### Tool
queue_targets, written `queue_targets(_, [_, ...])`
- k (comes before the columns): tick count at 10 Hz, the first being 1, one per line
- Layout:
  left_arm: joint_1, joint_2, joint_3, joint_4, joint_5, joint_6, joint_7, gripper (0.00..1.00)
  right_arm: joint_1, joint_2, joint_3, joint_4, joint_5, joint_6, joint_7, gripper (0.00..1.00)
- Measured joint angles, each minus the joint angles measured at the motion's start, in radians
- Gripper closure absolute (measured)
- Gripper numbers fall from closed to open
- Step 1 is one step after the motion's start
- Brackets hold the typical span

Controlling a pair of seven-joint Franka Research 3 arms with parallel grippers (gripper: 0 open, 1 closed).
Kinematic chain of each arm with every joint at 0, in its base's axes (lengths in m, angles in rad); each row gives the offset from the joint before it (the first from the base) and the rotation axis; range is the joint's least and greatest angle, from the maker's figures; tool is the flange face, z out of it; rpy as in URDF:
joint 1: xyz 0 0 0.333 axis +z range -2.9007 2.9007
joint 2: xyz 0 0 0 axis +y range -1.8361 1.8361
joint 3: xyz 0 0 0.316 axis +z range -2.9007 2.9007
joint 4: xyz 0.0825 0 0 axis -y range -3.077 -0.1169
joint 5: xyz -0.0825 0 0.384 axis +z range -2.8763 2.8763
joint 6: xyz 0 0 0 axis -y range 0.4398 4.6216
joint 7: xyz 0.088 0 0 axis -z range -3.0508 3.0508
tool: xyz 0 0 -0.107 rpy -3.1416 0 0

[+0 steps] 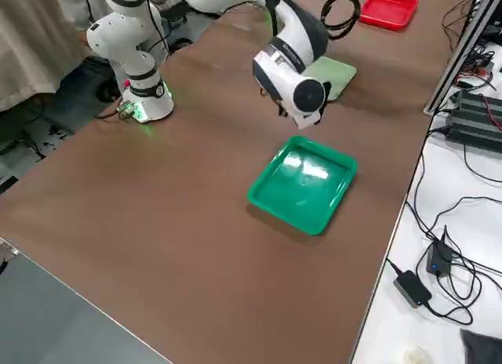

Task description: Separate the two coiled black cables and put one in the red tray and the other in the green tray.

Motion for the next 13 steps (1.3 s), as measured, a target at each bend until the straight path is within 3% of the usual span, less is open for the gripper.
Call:
queue_targets(3, [0.031,-0.071,0.167,-0.081,0.02,-0.014,0.206,0.84,-0.098,0.085,-0.001,0.108,-0.099,0.14,-0.045,0.84])
queue_targets(6, [0.084,-0.135,0.354,-0.195,0.062,-0.018,0.466,0.84,-0.141,0.165,0.0,0.118,-0.104,0.352,-0.058,0.84])
queue_targets(7, [0.089,-0.134,0.425,-0.213,0.099,-0.018,0.542,0.89,-0.141,0.194,0.002,0.119,-0.104,0.407,-0.058,0.84])
queue_targets(9, [0.096,-0.11,0.567,-0.227,0.117,-0.016,0.731,0.89,-0.141,0.228,0.005,0.129,-0.1,0.438,-0.057,0.85])
queue_targets(11, [0.102,-0.045,0.687,-0.219,0.119,0.002,0.893,0.89,-0.14,0.23,0.008,0.137,-0.1,0.438,-0.046,0.55])
queue_targets(13, [0.122,0.052,0.724,-0.144,0.117,0.038,0.966,0.89,-0.139,0.23,0.01,0.146,-0.1,0.436,-0.039,0.24])
